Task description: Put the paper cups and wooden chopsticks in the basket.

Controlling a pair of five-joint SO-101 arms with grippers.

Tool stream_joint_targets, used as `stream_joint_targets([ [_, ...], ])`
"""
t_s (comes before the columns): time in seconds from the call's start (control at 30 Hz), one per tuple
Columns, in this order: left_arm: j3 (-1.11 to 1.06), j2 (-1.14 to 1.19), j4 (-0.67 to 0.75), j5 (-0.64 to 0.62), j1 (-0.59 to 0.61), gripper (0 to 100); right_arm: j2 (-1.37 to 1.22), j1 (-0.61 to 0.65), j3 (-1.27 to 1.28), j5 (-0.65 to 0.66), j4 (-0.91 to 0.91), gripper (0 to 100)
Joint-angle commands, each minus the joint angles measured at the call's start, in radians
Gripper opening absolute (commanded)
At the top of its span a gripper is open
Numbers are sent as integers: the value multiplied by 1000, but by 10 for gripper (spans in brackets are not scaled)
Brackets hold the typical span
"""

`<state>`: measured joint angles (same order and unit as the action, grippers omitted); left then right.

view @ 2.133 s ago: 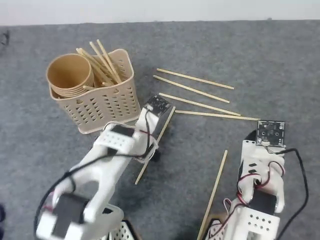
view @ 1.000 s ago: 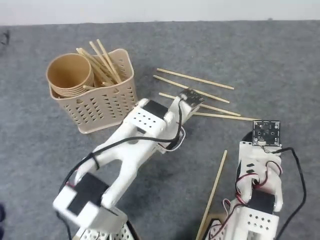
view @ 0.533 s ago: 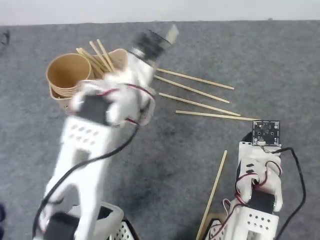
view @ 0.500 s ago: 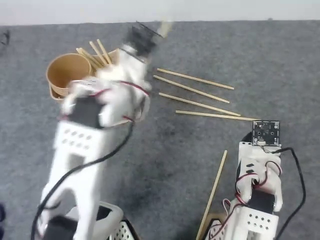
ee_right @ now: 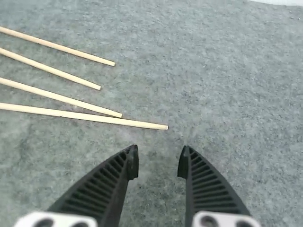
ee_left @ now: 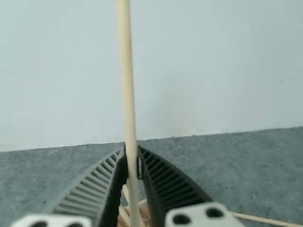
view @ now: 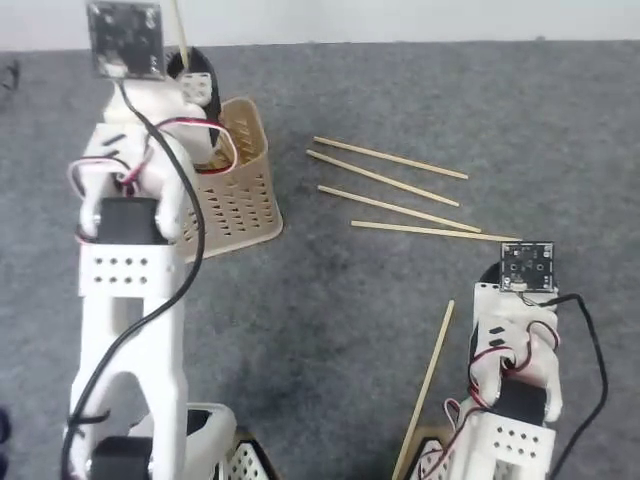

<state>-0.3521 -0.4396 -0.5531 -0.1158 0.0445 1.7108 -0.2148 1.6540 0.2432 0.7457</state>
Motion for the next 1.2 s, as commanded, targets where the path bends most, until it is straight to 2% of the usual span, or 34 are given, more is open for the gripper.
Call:
stream_joint_targets([
  [0.0, -157, -2, 241, -15, -3, 13, 10, 12, -6, 44, -19, 147],
  [0.13, -331, -9, 384, -15, -3, 15, 10, 30, 15, 54, -54, 147],
  [0.23, -410, -28, 387, -15, 0, 27, 10, 38, 17, 54, -58, 147],
  [0.43, -519, -164, 385, -15, 5, 209, 10, 38, 17, 54, -56, 147],
  [0.53, -564, -272, 382, -14, 5, 213, 10, 38, 17, 54, -53, 147],
  [0.7, -547, -454, 209, 48, -21, 213, 10, 38, 17, 54, -53, 147],
  [0.83, -479, -489, 20, 170, -149, 213, 10, 38, 17, 54, -53, 147],
  [0.9, -446, -466, -58, 258, -236, 213, 10, 36, 17, 54, -53, 147],
  [1.07, -323, -322, -161, 364, -368, 213, 10, 18, 11, 54, -51, 147],
  [1.17, -214, -146, -247, 423, -430, 213, 10, -128, -20, -2, -59, 147],
])
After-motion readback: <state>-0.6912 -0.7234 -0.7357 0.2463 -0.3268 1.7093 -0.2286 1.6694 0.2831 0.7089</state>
